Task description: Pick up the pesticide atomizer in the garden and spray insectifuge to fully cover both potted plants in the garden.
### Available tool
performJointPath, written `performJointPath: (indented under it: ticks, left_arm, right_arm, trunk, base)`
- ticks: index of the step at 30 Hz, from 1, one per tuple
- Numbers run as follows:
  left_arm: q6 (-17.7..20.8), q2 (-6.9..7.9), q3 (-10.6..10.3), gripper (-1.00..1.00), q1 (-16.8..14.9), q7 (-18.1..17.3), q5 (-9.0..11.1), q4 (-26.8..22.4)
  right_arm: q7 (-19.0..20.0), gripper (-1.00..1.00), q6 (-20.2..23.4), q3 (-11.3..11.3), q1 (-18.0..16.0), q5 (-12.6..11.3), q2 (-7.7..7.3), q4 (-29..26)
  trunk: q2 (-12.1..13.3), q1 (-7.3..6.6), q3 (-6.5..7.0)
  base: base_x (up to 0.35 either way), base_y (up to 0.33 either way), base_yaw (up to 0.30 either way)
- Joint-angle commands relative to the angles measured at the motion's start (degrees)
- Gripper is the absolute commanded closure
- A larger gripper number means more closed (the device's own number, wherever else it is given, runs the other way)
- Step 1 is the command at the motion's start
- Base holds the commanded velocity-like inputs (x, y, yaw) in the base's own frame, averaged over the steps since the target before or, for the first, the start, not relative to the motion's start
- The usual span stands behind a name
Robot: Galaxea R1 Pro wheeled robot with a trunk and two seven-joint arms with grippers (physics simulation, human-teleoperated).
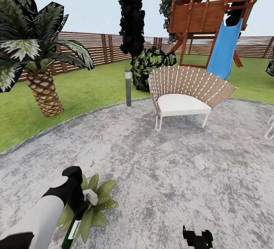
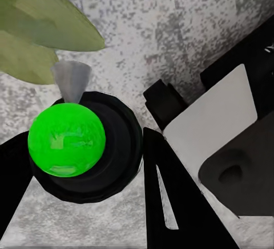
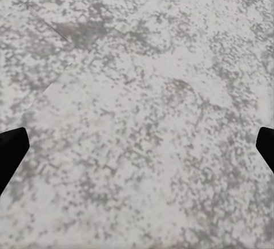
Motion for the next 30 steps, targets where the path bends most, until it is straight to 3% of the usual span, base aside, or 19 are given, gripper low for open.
performJointPath:
  ticks: [1,9,17,24,26,30]
  left_arm:
    - [0.57,0.07,0.15,1.00,0.21,-0.52,-0.61,-0.01]
    - [0.56,0.57,0.60,1.00,0.43,-0.52,-0.61,-0.05]
    - [0.72,0.75,0.64,1.00,0.18,-0.52,-0.69,-0.08]
    - [0.72,1.63,0.68,1.00,0.62,-0.51,-0.77,0.10]
    - [0.72,2.35,0.78,1.00,0.68,2.05,-0.28,0.50]
    - [0.77,2.09,0.91,1.00,0.52,2.94,0.02,0.14]
  right_arm:
    - [-0.19,-1.00,-0.15,-0.43,-0.04,0.60,0.01,0.07]
    - [-0.27,-1.00,-0.14,-0.43,-0.04,0.52,0.17,-0.01]
    - [-0.28,-1.00,-0.14,-0.43,-0.04,0.52,0.18,0.01]
    - [-0.28,-1.00,-0.14,-0.43,-0.04,0.52,0.18,0.07]
    - [-0.28,-1.00,-0.14,-0.43,-0.04,0.52,0.18,0.06]
    - [-0.28,-1.00,-0.14,-0.43,-0.04,0.52,0.18,0.05]
  trunk:
    - [-0.02,-0.01,-0.05]
    - [-0.02,-0.01,-0.12]
    - [-3.23,1.75,-2.24]
    - [-3.23,1.75,-2.46]
    - [-3.23,1.75,-2.46]
    - [-3.23,1.75,-2.46]
  base:
    - [0.000,0.000,0.000]
    - [0.000,0.000,0.000]
    - [0.000,0.000,0.000]
    - [0.000,0.000,0.000]
    - [0.000,0.000,0.000]
    - [0.000,0.000,0.000]
